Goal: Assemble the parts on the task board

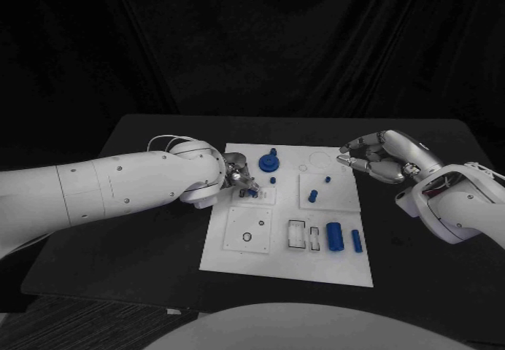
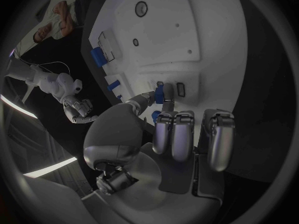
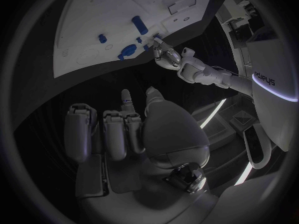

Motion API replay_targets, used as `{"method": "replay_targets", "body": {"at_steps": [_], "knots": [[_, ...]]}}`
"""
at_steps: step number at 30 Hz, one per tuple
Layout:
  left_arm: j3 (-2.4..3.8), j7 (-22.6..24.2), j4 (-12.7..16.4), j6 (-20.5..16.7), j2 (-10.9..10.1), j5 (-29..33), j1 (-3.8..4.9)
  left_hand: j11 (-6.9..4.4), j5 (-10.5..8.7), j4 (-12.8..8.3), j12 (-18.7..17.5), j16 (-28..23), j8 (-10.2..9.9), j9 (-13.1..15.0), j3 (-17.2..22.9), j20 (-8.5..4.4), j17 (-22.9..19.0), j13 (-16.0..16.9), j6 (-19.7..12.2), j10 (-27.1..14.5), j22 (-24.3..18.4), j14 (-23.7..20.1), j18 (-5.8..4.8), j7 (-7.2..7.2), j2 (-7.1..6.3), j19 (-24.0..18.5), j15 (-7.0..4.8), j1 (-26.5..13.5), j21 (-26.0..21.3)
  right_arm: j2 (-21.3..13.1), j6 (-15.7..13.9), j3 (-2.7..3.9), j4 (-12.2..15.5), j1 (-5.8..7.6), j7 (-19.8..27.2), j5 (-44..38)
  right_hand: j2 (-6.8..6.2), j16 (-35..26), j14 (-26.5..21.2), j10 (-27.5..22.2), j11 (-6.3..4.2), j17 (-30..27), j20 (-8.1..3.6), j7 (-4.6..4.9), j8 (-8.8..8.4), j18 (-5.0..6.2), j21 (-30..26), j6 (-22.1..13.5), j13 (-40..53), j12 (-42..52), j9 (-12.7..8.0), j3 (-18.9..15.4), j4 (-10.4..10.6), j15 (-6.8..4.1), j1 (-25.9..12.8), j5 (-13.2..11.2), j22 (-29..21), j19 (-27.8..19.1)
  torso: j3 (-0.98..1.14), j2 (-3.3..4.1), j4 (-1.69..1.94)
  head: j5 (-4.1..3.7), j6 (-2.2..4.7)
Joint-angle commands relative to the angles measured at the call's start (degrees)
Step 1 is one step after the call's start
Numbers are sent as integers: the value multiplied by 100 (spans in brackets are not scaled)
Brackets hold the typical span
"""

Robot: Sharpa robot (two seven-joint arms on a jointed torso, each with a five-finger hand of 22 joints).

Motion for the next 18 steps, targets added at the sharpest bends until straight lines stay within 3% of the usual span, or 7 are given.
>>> {"method": "replay_targets", "body": {"at_steps": [1,18], "knots": [[-15,33,-6,142,23,-1,-47,29,-15,-51,20,38,-34,-9,87,1,1510,1509,7,586,1510,585,-35,-35,49,592,12,-24,25,-5,-68,3,0,-16,-52,-9,20,-20,565,599,56,1361,48,8,33,-9,-37,36,1510,14,-9,-2,3,35,57,32,1226,201,1,1,-1,3,-1],[-15,-5,-19,247,53,-1,-115,28,-64,-25,20,38,-53,-18,73,2,1510,1509,17,586,1510,585,-35,-38,48,592,12,-37,25,-8,-62,3,-12,-18,-74,-9,21,-21,564,599,57,1359,49,9,32,-8,-42,36,1510,14,-11,-3,2,36,64,37,1224,199,0,-2,-3,0,-1]]}}
